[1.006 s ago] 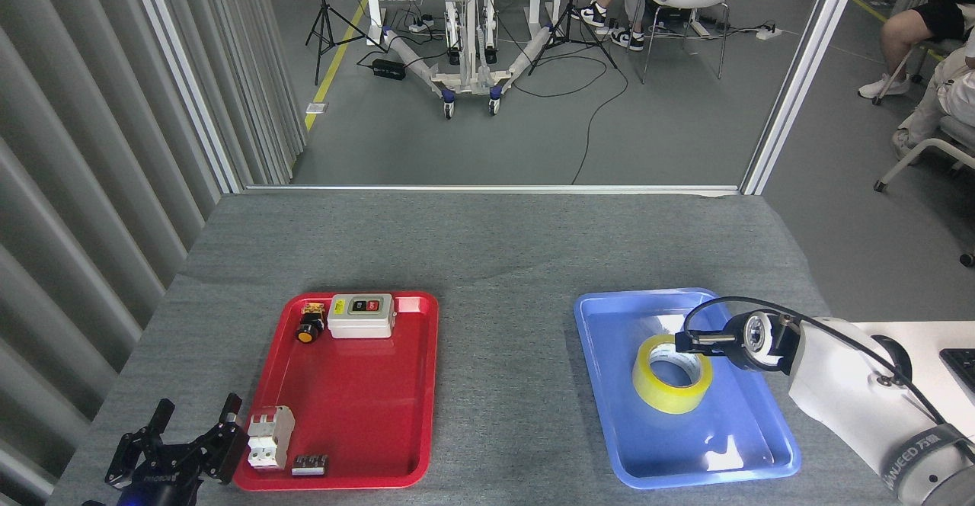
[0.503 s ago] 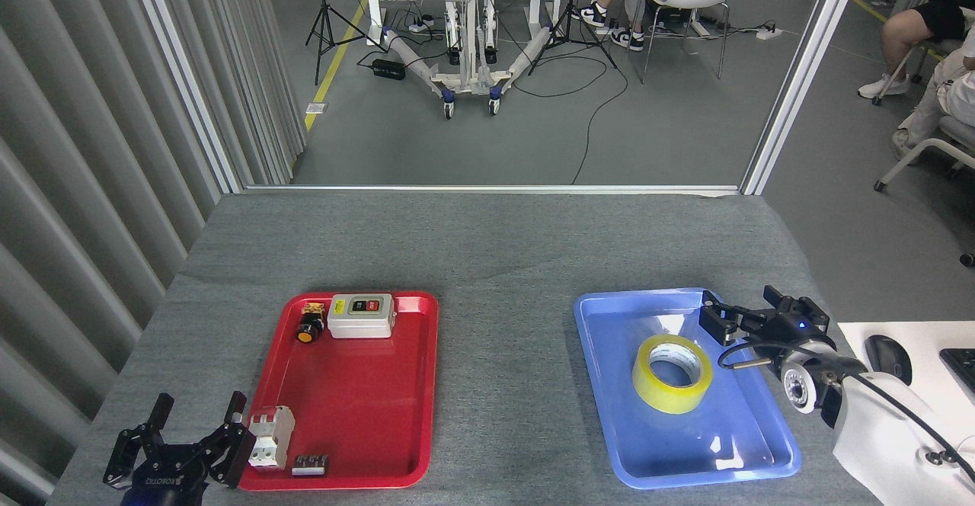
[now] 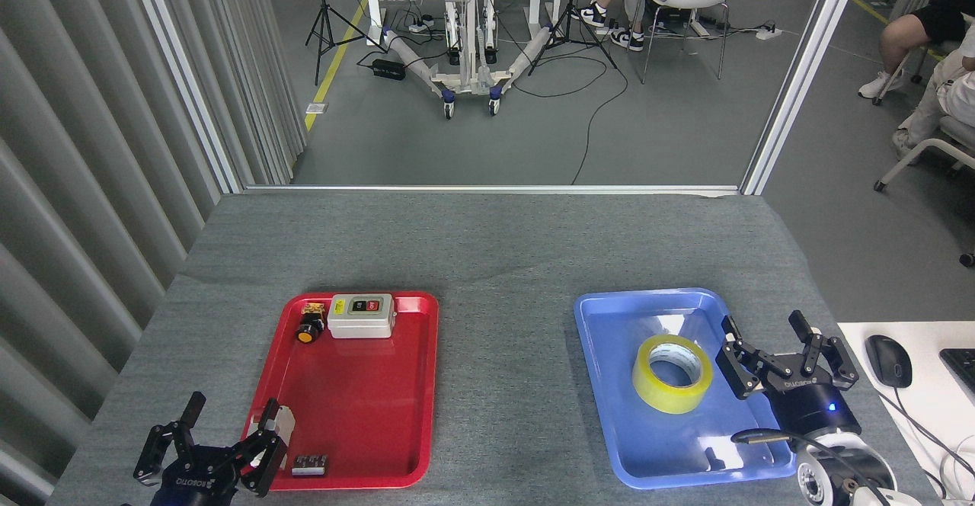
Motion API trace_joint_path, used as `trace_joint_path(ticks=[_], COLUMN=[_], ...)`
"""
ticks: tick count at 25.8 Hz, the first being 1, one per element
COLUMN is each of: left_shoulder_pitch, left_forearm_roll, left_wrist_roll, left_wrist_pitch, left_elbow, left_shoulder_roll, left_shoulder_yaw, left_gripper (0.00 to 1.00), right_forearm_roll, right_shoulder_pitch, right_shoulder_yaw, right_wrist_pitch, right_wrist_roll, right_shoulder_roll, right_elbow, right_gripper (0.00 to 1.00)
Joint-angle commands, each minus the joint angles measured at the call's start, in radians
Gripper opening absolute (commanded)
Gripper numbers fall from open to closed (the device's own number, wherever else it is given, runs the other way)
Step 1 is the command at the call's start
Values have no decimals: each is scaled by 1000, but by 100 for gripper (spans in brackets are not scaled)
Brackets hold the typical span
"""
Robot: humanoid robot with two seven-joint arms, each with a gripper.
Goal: Place and move tape with both arms
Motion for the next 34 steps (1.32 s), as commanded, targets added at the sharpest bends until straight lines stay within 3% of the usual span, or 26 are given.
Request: trace_joint_path(ticks=[1,6,13,21,34], left_shoulder_pitch=[-2,-3,-5,-3,-3], left_forearm_roll=[-1,-1,-1,0,2], left_wrist_roll=[3,4,4,19,18], left_wrist_pitch=[-3,-3,0,1,6], left_elbow=[1,4,4,4,6], left_shoulder_roll=[1,1,4,4,6], left_shoulder_yaw=[-2,-2,-2,-1,8], left_gripper=[100,100,100,100,100], right_forearm_roll=[9,9,4,4,3], right_shoulder_pitch=[70,205,344,373,387], right_shoulder_yaw=[-38,-38,-27,-26,-7], right_wrist_pitch=[73,122,146,156,152], right_wrist_roll=[-14,-17,-14,-20,-20], right_shoulder_roll=[40,50,70,111,108], right_elbow=[-66,-194,-270,-299,-334], right_gripper=[98,98,99,99,99])
